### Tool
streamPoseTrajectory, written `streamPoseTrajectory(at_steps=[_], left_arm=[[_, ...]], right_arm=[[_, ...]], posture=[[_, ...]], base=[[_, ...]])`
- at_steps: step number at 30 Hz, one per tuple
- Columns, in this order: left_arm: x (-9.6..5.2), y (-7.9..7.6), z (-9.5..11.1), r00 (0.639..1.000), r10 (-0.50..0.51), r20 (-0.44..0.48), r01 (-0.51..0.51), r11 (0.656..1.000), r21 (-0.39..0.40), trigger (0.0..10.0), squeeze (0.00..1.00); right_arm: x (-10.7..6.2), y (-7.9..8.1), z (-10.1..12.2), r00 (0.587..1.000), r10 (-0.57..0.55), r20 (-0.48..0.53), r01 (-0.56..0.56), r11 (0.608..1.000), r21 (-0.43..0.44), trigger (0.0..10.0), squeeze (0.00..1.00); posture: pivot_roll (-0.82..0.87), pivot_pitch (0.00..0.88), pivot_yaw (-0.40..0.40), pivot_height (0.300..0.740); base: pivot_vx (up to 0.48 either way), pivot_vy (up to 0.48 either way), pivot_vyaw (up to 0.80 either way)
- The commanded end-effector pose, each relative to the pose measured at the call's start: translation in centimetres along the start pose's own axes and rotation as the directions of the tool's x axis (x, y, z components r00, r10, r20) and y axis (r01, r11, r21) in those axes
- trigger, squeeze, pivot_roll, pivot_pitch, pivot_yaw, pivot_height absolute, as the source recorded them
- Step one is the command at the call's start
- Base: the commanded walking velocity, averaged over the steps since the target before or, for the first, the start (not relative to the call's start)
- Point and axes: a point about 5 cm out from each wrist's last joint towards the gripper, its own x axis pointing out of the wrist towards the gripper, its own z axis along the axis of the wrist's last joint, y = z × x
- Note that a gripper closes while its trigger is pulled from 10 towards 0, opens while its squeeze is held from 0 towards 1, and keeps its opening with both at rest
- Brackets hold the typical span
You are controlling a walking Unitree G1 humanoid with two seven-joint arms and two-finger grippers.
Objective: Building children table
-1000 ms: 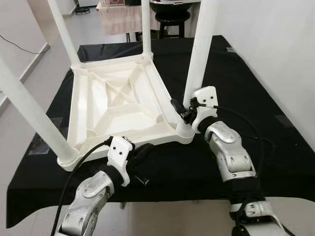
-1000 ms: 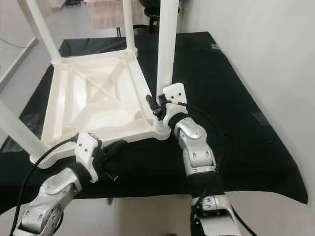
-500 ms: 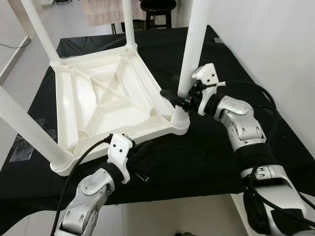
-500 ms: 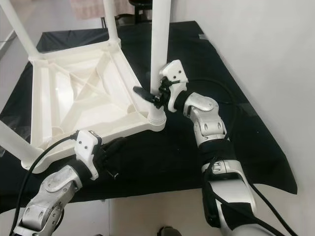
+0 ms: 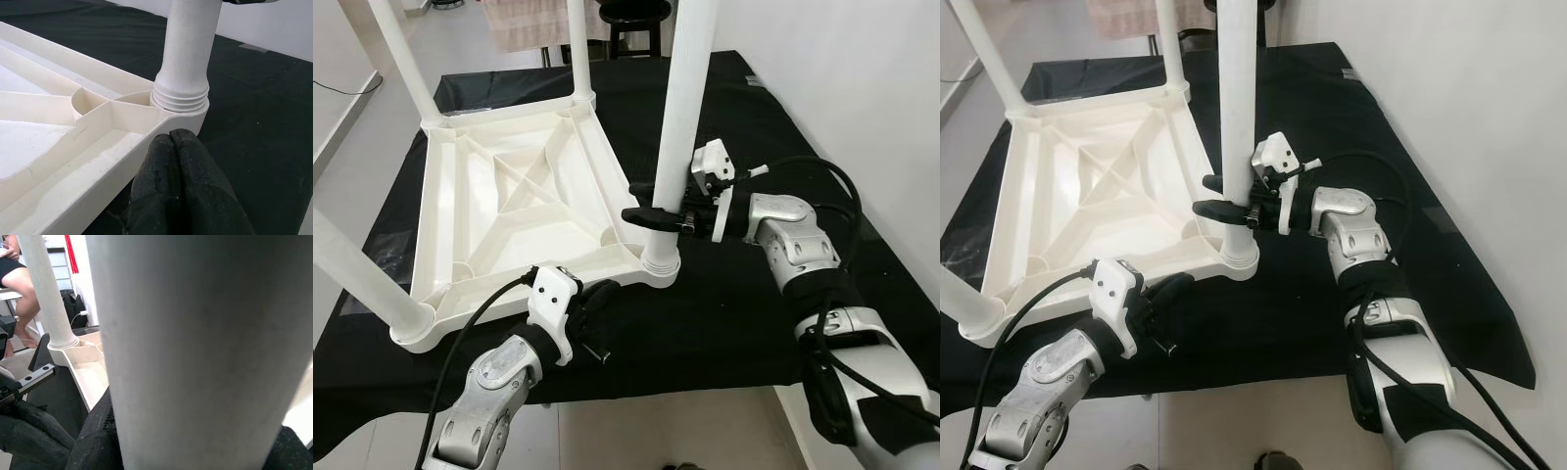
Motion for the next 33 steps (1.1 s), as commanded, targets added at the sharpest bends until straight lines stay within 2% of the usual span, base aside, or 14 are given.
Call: streamPoseTrajectory(at_steps=[1, 9, 12, 13, 14, 15, 16, 17, 22, 28, 29, 31, 32, 33], left_arm=[[-0.2, -0.1, -0.3, 1.000, 0.000, -0.011, 0.000, 1.000, 0.000, 10.0, 0.00], [-0.2, -0.1, -0.4, 1.000, -0.002, -0.013, 0.002, 1.000, 0.000, 10.0, 0.00], [-0.3, -0.1, -0.4, 1.000, -0.003, -0.013, 0.003, 1.000, 0.000, 10.0, 0.00], [-0.3, -0.1, -0.4, 1.000, -0.003, -0.013, 0.003, 1.000, 0.001, 10.0, 0.00], [-0.3, -0.1, -0.4, 1.000, -0.003, -0.013, 0.003, 1.000, 0.001, 10.0, 0.00], [-0.4, 0.0, -0.3, 1.000, -0.002, -0.013, 0.002, 1.000, 0.001, 10.0, 0.00], [-0.4, 0.0, -0.3, 1.000, -0.002, -0.013, 0.002, 1.000, 0.001, 10.0, 0.00], [-0.4, 0.0, -0.3, 1.000, -0.001, -0.012, 0.001, 1.000, 0.003, 10.0, 0.00], [-0.2, 0.1, -0.3, 1.000, -0.004, -0.012, 0.004, 1.000, 0.002, 10.0, 0.00], [-0.1, 0.0, -0.3, 1.000, -0.002, -0.007, 0.002, 1.000, 0.004, 10.0, 0.00], [-0.1, 0.1, -0.3, 1.000, 0.009, -0.004, -0.009, 1.000, 0.006, 10.0, 0.00], [-0.1, 0.1, -0.3, 1.000, 0.009, -0.004, -0.009, 1.000, 0.006, 10.0, 0.00], [-0.1, 0.1, -0.2, 1.000, 0.019, -0.001, -0.019, 1.000, 0.008, 10.0, 0.00], [-0.1, 0.1, -0.2, 1.000, 0.019, -0.001, -0.019, 1.000, 0.008, 10.0, 0.00]], right_arm=[[0.6, 0.4, -0.6, 0.999, 0.033, -0.008, -0.033, 0.999, 0.021, 0.0, 0.00], [-0.5, 0.4, -2.0, 0.997, -0.080, -0.018, 0.080, 0.997, 0.007, 0.0, 0.00], [-0.2, 0.6, -3.5, 0.965, -0.253, -0.072, 0.254, 0.967, 0.004, 0.0, 0.00], [0.3, 0.6, -4.8, 0.861, -0.500, -0.099, 0.504, 0.863, 0.025, 0.0, 0.00], [0.3, 0.6, -4.8, 0.861, -0.500, -0.099, 0.504, 0.863, 0.025, 0.0, 0.00], [0.4, 0.9, -5.9, 0.726, -0.674, -0.136, 0.685, 0.726, 0.056, 0.0, 0.00], [0.4, 0.9, -5.9, 0.726, -0.674, -0.136, 0.685, 0.726, 0.056, 0.0, 0.00], [1.6, 3.4, -7.2, 0.692, -0.701, -0.174, 0.718, 0.694, 0.057, 0.0, 0.00], [3.0, 5.3, -7.1, 0.727, -0.668, -0.158, 0.683, 0.727, 0.069, 0.0, 0.00], [3.1, 4.3, -6.7, 0.733, -0.664, -0.146, 0.678, 0.731, 0.077, 0.0, 0.00], [3.0, 3.8, -6.2, 0.720, -0.682, -0.130, 0.693, 0.715, 0.086, 10.0, 0.00], [3.0, 3.8, -6.2, 0.720, -0.682, -0.130, 0.693, 0.715, 0.086, 10.0, 0.00], [3.2, 2.9, -4.6, 0.767, -0.639, -0.060, 0.641, 0.761, 0.093, 10.0, 1.00], [3.2, 2.9, -4.6, 0.767, -0.639, -0.060, 0.641, 0.761, 0.093, 10.0, 1.00]], posture=[[0.00, 0.129, -0.009, 0.740], [-0.01, 0.125, -0.010, 0.740], [-0.01, 0.125, -0.015, 0.740], [-0.01, 0.126, -0.021, 0.740], [-0.01, 0.126, -0.021, 0.740], [-0.01, 0.132, -0.015, 0.740], [-0.01, 0.132, -0.015, 0.740], [-0.01, 0.132, -0.010, 0.740], [-0.02, 0.123, -0.009, 0.740], [-0.02, 0.126, -0.016, 0.740], [-0.02, 0.125, -0.017, 0.740], [-0.02, 0.125, -0.017, 0.740], [-0.01, 0.124, -0.017, 0.740], [-0.01, 0.124, -0.017, 0.740]], base=[[0.000, 0.000, 0.00], [0.000, 0.000, 0.00], [0.000, 0.000, 0.00], [0.000, 0.000, 0.00], [0.000, 0.000, 0.00], [0.000, 0.000, 0.00], [0.000, 0.000, 0.00], [0.000, 0.000, 0.00], [0.000, 0.000, 0.00], [0.000, 0.000, 0.00], [0.000, 0.000, 0.00], [0.000, 0.000, 0.00], [0.000, 0.000, 0.00], [0.000, 0.000, 0.00]])
